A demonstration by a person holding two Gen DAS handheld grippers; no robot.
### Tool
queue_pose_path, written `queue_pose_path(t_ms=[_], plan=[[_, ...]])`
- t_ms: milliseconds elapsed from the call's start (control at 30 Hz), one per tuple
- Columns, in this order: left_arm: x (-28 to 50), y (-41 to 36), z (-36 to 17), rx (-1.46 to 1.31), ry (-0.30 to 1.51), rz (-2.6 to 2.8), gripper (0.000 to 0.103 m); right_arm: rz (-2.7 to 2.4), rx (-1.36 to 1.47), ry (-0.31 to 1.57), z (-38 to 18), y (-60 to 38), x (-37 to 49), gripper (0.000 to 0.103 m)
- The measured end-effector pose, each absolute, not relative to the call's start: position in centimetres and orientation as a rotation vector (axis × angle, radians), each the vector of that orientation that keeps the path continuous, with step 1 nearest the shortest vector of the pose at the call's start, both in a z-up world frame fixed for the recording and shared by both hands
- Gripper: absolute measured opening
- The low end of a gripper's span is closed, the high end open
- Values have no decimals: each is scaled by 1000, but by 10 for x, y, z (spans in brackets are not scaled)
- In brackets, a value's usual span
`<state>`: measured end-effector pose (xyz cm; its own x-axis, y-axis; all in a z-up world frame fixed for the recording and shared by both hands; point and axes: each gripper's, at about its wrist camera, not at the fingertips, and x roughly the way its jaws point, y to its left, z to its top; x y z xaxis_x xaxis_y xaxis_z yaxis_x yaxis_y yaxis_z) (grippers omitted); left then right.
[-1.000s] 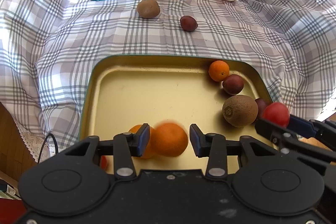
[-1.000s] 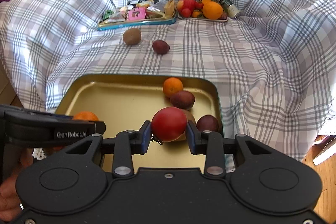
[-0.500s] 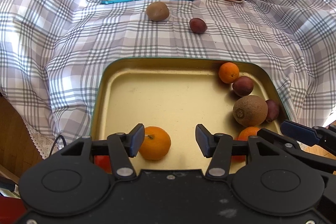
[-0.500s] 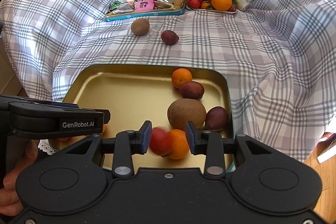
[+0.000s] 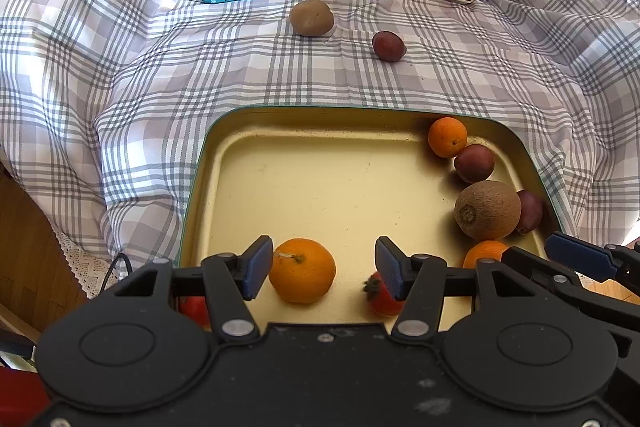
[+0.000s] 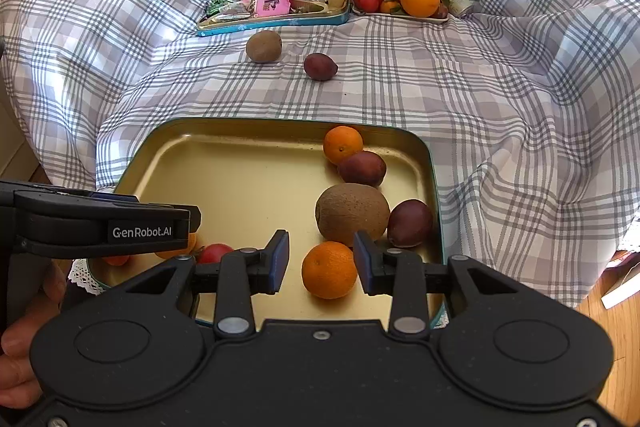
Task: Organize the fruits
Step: 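Lower mandarin into tray and open left gripper while right gripper releases tomato, then move both open grippers back toward the remaining kiwi and plum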
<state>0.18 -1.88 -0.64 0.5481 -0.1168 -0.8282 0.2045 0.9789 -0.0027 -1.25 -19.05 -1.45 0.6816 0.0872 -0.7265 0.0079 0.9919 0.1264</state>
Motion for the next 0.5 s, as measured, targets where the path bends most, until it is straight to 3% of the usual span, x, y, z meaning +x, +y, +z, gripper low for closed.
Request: queue_pose_path(t_ms=[500], plan=[[3,-18,-8,105,977,-170,59,0,98,826,-15,-187,-8,48]])
